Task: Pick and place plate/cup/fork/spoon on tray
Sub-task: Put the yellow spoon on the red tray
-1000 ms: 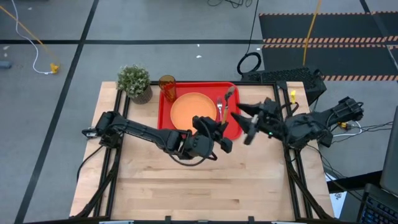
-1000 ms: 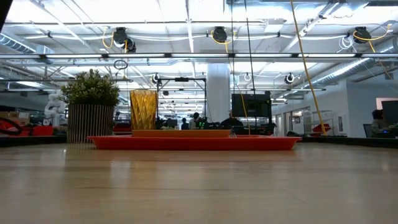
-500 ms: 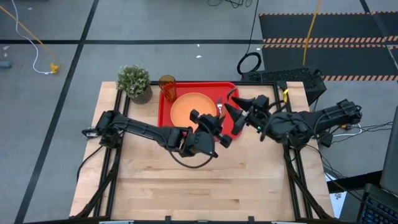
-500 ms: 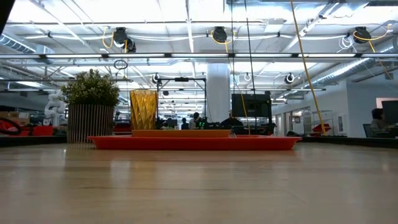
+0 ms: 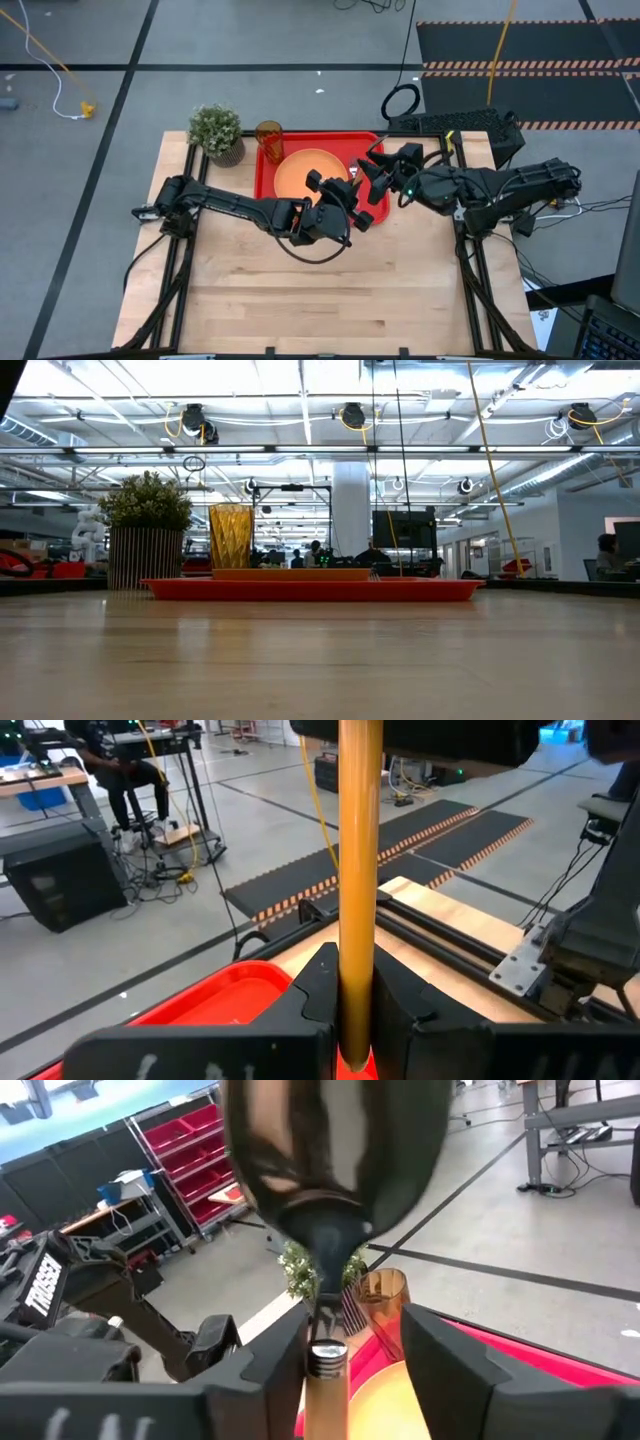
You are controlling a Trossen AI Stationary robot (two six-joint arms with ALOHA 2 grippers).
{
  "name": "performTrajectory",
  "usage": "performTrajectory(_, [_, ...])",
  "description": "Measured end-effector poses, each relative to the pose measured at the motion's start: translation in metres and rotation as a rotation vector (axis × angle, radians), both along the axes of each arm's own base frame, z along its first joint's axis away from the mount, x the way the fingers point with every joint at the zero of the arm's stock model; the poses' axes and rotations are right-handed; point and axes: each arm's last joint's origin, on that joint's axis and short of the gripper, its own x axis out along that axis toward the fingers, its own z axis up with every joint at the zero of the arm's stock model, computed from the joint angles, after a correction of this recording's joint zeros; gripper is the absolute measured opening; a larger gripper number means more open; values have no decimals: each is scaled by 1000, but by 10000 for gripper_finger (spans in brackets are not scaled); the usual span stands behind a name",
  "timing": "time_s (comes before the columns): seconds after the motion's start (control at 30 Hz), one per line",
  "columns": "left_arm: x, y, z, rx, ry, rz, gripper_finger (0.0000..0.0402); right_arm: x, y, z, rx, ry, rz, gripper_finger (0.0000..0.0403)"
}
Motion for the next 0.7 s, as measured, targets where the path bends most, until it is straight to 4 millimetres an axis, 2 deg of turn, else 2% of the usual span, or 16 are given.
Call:
performTrajectory(0.13, [0,3,-2,-2,15,8,26,0,0,0,-10,11,-3,130])
performTrajectory(0.27, [0,7,-3,3,34,15,26,-1,-1,-3,-11,28,-27,120])
performTrajectory(0.7, [0,14,-5,3,56,36,26,3,-3,-9,4,59,-39,150])
